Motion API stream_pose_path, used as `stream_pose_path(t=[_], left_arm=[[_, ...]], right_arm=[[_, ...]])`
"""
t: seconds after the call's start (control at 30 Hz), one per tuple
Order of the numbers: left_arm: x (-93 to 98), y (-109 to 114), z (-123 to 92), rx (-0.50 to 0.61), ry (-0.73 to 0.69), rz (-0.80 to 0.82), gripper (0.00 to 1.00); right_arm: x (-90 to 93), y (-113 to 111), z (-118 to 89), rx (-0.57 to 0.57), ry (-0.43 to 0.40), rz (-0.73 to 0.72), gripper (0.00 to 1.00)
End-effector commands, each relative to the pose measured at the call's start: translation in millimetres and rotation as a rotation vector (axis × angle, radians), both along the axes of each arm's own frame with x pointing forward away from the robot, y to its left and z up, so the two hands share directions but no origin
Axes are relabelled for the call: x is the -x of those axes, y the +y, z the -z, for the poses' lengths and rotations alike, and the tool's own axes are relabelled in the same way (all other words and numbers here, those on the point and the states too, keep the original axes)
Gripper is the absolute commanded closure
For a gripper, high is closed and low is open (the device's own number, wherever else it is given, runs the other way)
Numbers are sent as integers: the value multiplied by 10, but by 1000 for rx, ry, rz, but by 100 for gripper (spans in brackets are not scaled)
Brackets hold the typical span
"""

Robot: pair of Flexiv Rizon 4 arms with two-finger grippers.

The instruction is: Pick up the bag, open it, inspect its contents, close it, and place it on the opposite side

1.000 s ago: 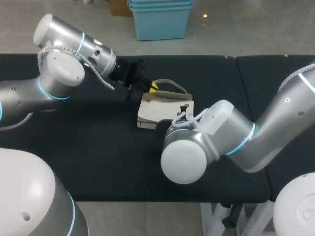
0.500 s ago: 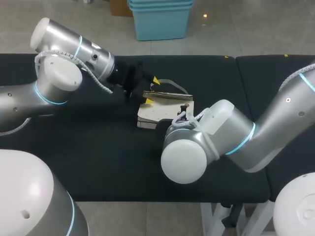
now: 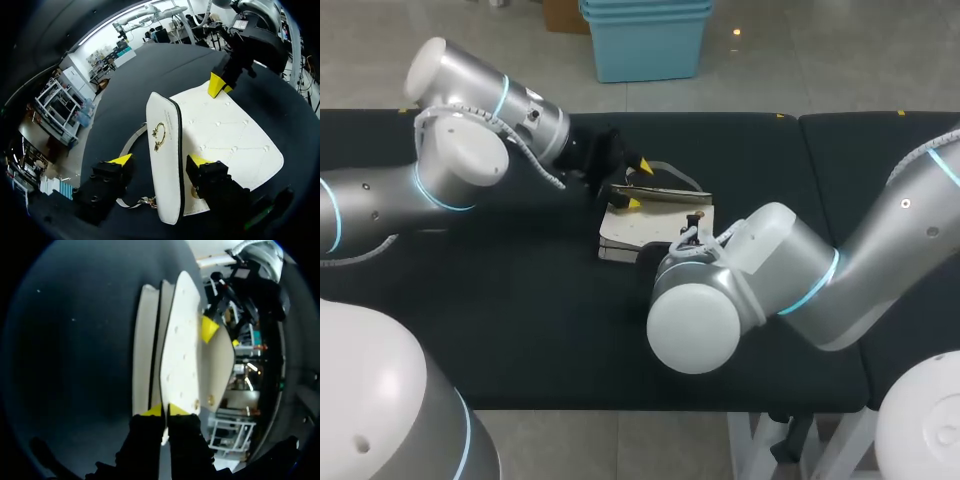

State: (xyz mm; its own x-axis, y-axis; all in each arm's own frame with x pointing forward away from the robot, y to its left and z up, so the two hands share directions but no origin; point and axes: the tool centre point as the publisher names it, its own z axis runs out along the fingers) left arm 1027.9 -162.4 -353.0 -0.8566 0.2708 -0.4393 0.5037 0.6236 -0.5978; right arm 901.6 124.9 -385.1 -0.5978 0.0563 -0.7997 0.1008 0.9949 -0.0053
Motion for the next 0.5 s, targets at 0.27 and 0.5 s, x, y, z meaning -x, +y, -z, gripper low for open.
stream_pose_path(t=[0.27, 0.5], left_arm=[[-125, -52, -19, -10, 108, 6, 100], [-224, -56, -27, -50, 237, -6, 100]], right_arm=[[27, -39, 65, -31, -158, -62, 100], [27, -39, 65, -31, -158, -62, 100]])
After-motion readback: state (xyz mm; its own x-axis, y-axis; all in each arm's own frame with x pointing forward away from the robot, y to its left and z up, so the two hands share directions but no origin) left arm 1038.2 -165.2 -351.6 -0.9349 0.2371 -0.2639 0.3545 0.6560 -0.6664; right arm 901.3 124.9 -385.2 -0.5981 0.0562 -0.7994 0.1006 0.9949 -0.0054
